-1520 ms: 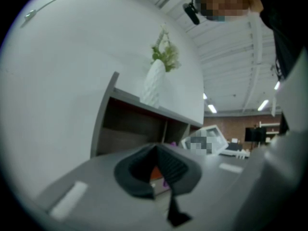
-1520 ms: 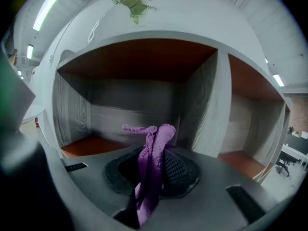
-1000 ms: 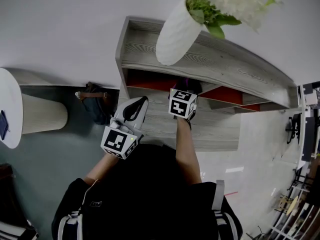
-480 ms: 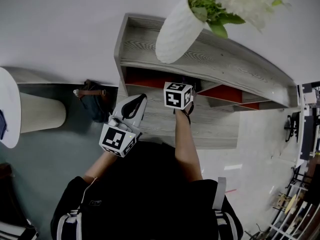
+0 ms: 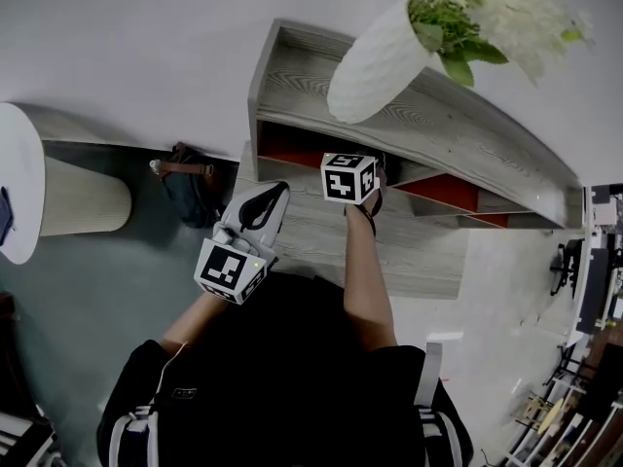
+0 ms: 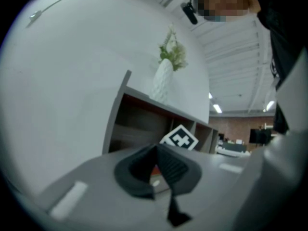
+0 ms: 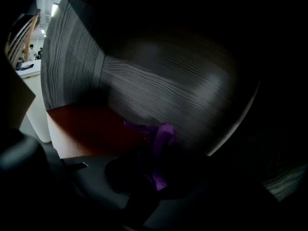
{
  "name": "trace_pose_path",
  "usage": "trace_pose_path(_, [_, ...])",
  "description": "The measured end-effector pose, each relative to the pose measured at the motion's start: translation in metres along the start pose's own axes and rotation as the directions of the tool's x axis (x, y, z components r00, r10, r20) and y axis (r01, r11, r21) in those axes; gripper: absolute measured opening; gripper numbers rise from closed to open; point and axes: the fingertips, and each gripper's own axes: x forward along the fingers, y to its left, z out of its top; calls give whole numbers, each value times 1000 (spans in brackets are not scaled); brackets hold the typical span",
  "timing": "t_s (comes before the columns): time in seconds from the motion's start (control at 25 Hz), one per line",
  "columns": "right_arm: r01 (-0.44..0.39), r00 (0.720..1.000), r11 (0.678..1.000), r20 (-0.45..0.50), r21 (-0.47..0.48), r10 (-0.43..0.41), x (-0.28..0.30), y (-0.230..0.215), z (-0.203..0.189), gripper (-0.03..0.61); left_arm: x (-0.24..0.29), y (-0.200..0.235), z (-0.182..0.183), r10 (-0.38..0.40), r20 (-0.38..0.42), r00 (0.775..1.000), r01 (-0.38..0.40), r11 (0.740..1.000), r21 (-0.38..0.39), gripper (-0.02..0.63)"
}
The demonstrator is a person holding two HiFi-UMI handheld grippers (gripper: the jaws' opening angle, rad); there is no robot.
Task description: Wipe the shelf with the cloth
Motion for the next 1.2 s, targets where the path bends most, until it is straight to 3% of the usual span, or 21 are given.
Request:
trace_pose_path(0.48, [-125,989,984,57,-126,133,9,41,29,49,-22,15,2,94,15,995,-94,996,-2,5])
trace_pose_path(1.2, [-227,959,939,110,-259,262,12,92,60,48,-55,21,3,221,36,975,-220,975,-10,5])
